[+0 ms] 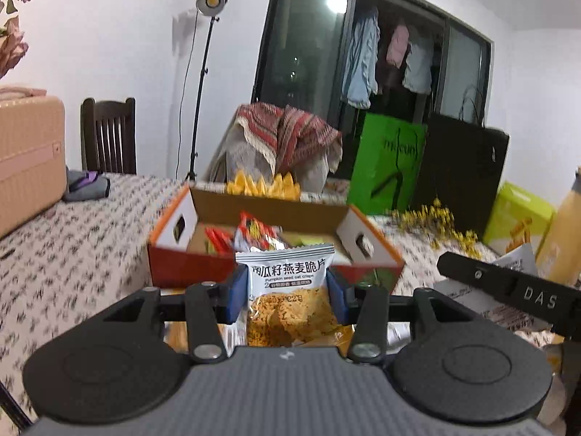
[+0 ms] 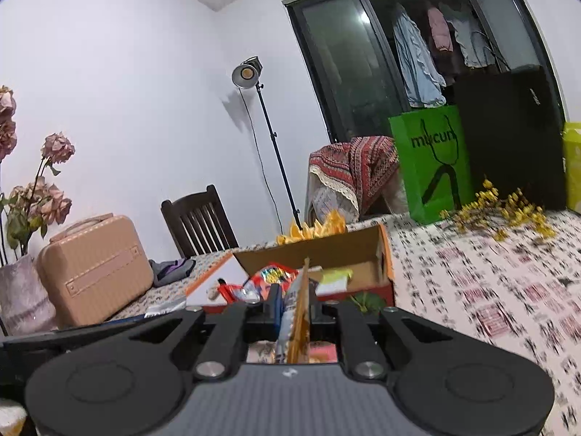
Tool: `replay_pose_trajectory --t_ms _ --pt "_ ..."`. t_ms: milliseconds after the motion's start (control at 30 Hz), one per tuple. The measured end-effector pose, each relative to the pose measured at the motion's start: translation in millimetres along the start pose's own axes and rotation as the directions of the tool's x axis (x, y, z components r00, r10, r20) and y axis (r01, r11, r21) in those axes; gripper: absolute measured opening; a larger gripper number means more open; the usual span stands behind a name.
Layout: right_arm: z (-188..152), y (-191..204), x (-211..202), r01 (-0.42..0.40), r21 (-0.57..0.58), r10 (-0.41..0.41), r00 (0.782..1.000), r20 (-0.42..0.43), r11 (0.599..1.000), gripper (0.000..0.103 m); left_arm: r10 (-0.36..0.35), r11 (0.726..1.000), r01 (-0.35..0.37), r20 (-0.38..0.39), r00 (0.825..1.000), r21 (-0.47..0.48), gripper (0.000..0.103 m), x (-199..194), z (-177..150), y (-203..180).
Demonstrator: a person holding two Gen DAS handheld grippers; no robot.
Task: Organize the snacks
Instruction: 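Carry both held packets into the cardboard box and open both tools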
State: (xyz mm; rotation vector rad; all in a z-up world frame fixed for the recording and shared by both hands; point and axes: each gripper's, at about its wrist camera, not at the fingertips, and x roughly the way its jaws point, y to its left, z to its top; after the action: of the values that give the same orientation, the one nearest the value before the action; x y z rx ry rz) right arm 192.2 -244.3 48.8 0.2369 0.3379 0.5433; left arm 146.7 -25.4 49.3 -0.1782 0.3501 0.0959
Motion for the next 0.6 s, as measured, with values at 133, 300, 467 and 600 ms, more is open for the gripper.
replay_pose_trajectory --t_ms 133,300,467,600 --pt "17.0 6.6 23.3 0.004 -0.013 -0.004 1.0 0.01 1.0 0.011 0.0 1.0 0.0 0.026 1.0 -0.016 0.047 16.7 20.0 9.1" --pt "38.3 6.6 55.0 0.017 -0.019 -0.017 1.0 0.018 1.0 0.011 0.004 0.999 -0.002 0.042 0.999 -0.042 0.047 43.3 44.3 19.9" --pt "57.3 4.9 91.9 0.029 -0.013 -0.029 0.999 0.017 0.999 0.011 0.01 0.998 -0.007 0.054 0.998 -0.058 0.047 72.7 66.4 29.6" --pt "67.6 1.6 126.9 0.039 -0.007 -0.039 0.999 -0.007 0.999 0.011 0.022 0.998 -0.019 0.049 0.999 -0.065 0.047 101.0 79.9 37.6"
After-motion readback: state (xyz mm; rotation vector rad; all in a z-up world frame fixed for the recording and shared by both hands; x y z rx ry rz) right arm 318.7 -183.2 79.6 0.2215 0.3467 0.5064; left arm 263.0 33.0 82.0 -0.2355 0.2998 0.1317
